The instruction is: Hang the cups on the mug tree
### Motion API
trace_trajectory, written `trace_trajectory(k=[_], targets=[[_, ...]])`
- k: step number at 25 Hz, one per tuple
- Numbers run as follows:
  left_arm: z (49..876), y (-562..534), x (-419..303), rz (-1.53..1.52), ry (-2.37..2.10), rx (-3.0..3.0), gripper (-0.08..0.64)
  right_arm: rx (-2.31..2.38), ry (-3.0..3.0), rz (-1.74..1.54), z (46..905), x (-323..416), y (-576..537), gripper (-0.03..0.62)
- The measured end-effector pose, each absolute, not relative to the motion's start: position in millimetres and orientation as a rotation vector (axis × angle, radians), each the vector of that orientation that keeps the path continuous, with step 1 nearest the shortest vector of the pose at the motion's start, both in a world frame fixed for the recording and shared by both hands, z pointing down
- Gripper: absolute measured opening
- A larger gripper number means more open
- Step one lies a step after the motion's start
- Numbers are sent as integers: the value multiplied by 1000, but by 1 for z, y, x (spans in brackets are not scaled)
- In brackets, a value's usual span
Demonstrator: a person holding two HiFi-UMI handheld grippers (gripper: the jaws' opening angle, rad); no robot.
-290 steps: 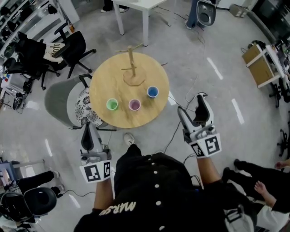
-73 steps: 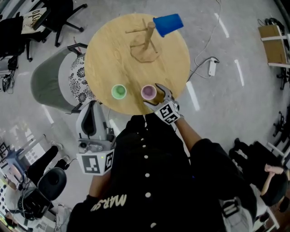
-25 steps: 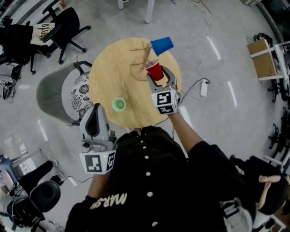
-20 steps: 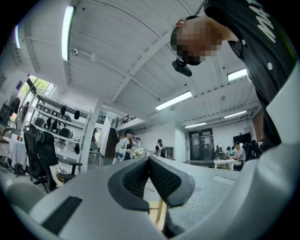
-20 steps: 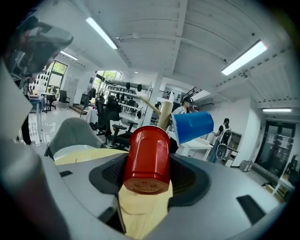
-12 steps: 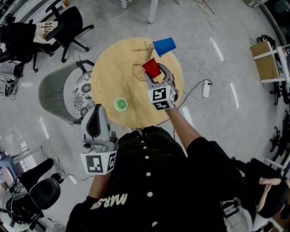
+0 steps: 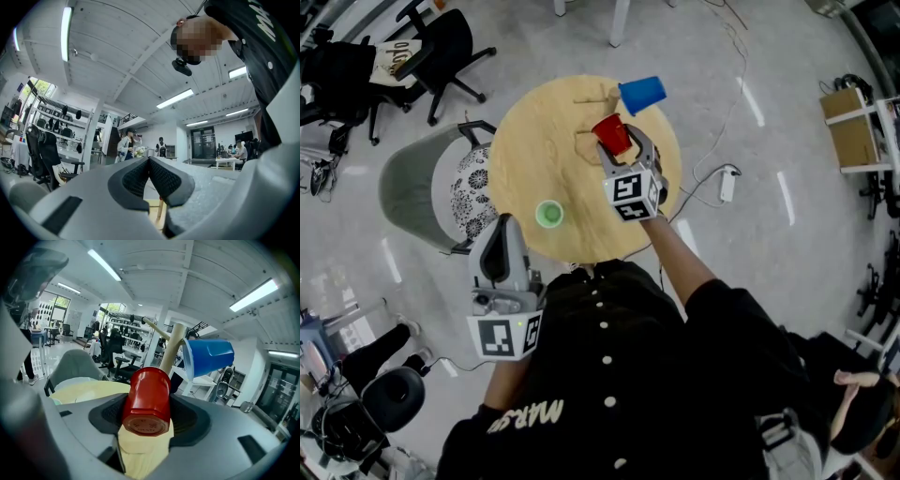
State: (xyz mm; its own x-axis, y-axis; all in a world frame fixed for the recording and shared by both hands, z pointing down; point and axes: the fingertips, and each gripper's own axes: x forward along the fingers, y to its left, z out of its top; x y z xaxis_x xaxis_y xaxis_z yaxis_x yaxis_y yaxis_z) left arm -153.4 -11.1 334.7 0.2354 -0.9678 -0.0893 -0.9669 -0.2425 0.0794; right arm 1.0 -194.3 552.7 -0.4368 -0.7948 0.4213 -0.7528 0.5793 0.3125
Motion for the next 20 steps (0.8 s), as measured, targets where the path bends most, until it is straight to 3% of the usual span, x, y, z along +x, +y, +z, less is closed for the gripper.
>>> trace_trajectory(k=[12, 20], targets=[[337, -17, -165, -193, -1931, 2462, -5, 1210, -2328, -89, 557, -11, -191, 342], [334, -19, -171, -198, -1952, 2452, -5, 1309, -2454, -40, 502, 12, -131, 366]])
